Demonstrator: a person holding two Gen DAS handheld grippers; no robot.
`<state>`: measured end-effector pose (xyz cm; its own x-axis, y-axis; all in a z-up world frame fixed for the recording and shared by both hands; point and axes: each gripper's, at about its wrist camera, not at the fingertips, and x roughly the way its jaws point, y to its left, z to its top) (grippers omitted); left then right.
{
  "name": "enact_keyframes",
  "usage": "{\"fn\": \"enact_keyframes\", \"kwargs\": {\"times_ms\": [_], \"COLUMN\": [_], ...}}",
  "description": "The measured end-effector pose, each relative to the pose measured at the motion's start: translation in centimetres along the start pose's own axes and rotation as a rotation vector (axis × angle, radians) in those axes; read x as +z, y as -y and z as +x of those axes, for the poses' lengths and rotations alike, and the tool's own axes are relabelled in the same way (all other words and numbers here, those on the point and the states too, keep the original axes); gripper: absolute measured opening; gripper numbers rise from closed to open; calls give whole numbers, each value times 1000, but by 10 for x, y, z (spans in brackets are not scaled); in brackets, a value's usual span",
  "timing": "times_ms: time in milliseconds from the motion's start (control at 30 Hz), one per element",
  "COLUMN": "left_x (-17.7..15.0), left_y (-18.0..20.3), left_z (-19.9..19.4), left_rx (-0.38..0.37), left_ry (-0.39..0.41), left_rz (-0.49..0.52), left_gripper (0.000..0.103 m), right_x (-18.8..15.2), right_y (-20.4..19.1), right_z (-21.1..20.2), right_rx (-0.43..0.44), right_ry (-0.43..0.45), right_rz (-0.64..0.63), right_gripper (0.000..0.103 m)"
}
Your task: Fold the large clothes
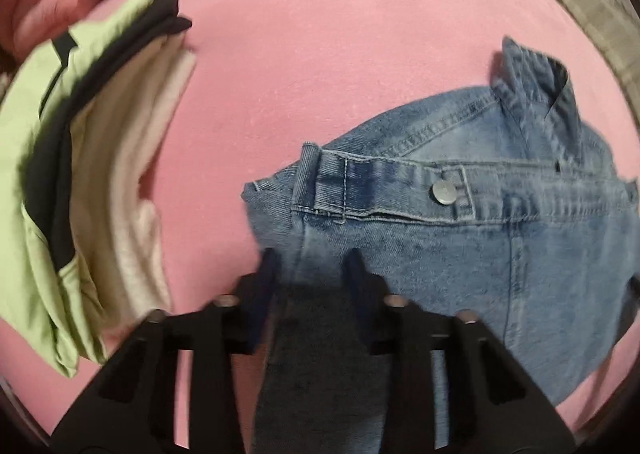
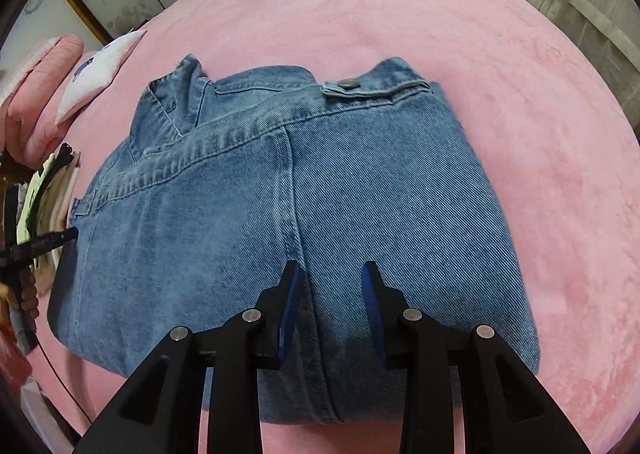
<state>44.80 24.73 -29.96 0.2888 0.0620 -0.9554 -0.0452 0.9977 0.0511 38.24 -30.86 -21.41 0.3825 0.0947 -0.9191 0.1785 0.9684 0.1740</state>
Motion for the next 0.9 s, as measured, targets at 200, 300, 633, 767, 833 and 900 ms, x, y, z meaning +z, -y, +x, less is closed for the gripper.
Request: {"fn": "enact_keyframes", "kwargs": {"times_ms": [200, 300, 633, 767, 833, 900], "left_x": [-3, -6, 5, -6, -17, -33], "left_y": [-14, -14, -28, -11, 9, 33], "left_z": [-21, -41, -31, -64, -79, -93], "left_rx": [-28, -6, 209, 112, 48, -54], "left_ry": [90, 185, 197, 202, 186, 154], "left_rz": [-119, -134, -282, -193, -110, -45], "left_gripper": [10, 9, 0, 0, 0, 0], "right_x": [20, 21, 21, 12, 6, -4], "right_y": [-28, -35, -54, -71, -81, -93], "right_z": [13, 9, 9, 6, 3, 2], "right_rx": [36, 44, 82, 110, 114, 169], "right_ry": [10, 15, 41, 47, 52, 36], "right_rz": [-8, -26, -17, -50, -57, -56], "right_gripper": [31, 31, 32, 32, 31, 31]}}
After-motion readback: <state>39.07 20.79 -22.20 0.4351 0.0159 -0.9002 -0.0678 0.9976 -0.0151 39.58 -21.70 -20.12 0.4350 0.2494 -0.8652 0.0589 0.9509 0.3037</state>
